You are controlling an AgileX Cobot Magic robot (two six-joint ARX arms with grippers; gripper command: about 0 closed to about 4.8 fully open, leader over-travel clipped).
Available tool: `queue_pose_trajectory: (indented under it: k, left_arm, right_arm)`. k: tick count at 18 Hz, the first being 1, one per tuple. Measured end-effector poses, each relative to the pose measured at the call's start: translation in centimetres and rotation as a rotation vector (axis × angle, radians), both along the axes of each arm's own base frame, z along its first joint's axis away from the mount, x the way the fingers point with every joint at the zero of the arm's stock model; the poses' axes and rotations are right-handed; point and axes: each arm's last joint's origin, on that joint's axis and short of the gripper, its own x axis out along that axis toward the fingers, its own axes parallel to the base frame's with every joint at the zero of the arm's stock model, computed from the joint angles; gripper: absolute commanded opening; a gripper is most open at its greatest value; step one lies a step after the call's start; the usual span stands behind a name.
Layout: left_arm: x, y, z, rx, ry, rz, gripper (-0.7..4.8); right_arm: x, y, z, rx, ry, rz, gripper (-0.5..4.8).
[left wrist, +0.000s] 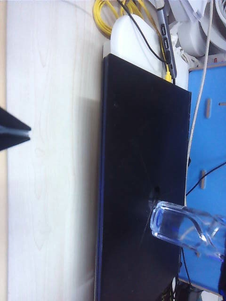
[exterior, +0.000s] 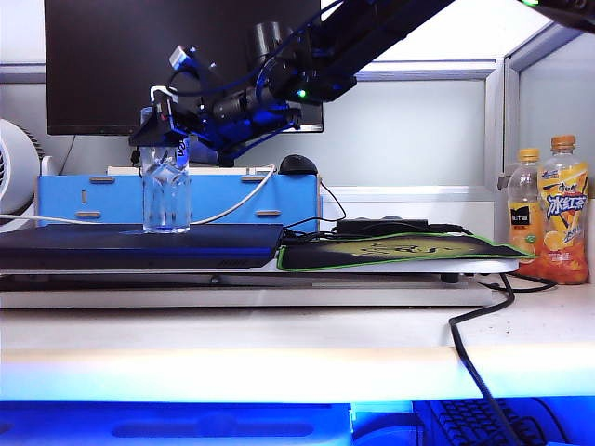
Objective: Pick up the mineral water bottle and place it on the laptop.
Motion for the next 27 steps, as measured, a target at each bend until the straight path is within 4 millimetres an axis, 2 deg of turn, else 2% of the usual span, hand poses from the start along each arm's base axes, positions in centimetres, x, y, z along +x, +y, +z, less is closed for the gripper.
queue_pose_trajectory:
  k: [2,5,7,10,13,16,20,21,24,27]
  left_arm:
    - [0.0,0.0,0.0,0.0,0.0,0.0,-0.02]
    - [0.0,0.0,0.0,0.0,0.0,0.0,-0.02]
    - [0.0,0.0,0.0,0.0,0.0,0.0,-0.02]
    - [0.0,0.0,0.0,0.0,0.0,0.0,-0.02]
    - [0.0,0.0,0.0,0.0,0.0,0.0,-0.02]
    - [0.0,0.0,0.0,0.0,0.0,0.0,-0.02]
    - [0.0,0.0,0.0,0.0,0.0,0.0,-0.02]
    - [0.0,0.0,0.0,0.0,0.0,0.0,-0.02]
    - [0.0,0.0,0.0,0.0,0.0,0.0,-0.02]
    - [0.0,0.0,0.0,0.0,0.0,0.0,-0.02]
  right_arm:
    - [-0.5,-0.5,2.0,0.012,-0.038,-0.002,4.79]
    - [-1.6,-1.9,7.0,0.061,-0.125,-0.015,4.79]
    - [-2.4,-3.3,9.6,0.044,-0.168,-0.056,4.79]
    - [-3.6,-6.1,13.0,-0.046,-0.215,-0.177,4.79]
    - [-5.6,-9.7,17.9,-0.075,-0.281,-0.392,4.79]
    - [-10.2,-13.9,24.4,-0.033,-0.369,-0.579,4.79]
    - [-17.7,-18.3,30.4,-0.013,-0.447,-0.723,4.79]
    - [-21.7,-20.7,32.7,0.007,-0.468,-0.773,4.79]
    - [-27.8,-24.1,34.8,0.029,-0.487,-0.808,4.79]
    - [-33.3,-27.2,35.3,0.001,-0.456,-0.83,4.79]
